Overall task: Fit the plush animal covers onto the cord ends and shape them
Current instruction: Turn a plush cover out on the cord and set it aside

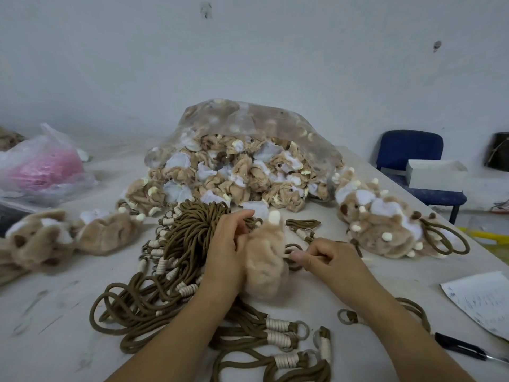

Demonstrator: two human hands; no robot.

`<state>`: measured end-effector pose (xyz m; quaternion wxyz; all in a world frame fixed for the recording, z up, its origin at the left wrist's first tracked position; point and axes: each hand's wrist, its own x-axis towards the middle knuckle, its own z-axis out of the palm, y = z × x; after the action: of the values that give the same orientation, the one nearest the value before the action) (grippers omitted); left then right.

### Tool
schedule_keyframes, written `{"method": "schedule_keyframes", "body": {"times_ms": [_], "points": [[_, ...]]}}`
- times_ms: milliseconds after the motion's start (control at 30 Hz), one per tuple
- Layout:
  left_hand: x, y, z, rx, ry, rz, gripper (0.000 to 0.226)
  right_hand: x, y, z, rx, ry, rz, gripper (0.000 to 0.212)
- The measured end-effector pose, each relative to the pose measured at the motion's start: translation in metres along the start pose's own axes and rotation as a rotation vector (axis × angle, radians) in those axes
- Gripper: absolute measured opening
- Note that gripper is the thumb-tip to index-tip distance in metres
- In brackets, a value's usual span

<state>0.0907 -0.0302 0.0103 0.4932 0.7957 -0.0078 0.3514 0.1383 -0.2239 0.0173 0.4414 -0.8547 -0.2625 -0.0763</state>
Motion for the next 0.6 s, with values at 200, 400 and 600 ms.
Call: {"method": "schedule_keyframes", "body": {"times_ms": [200,400,600], "points": [[-0.002,0.0,0.005,0.033,-0.014,0.035,0.029,0.0,0.0,0.008,0.09,0.052,0.127,0.06],[-0.007,0.005,0.01,-0.021,-0.147,-0.023,0.038,0.001,0.0,0.004,0.16,0.128,0.192,0.063],[-0.008,0.005,0.019,0.183,-0.312,-0.036,0.068,0.001,-0.001,0.003,0.151,0.162,0.206,0.064]]}}
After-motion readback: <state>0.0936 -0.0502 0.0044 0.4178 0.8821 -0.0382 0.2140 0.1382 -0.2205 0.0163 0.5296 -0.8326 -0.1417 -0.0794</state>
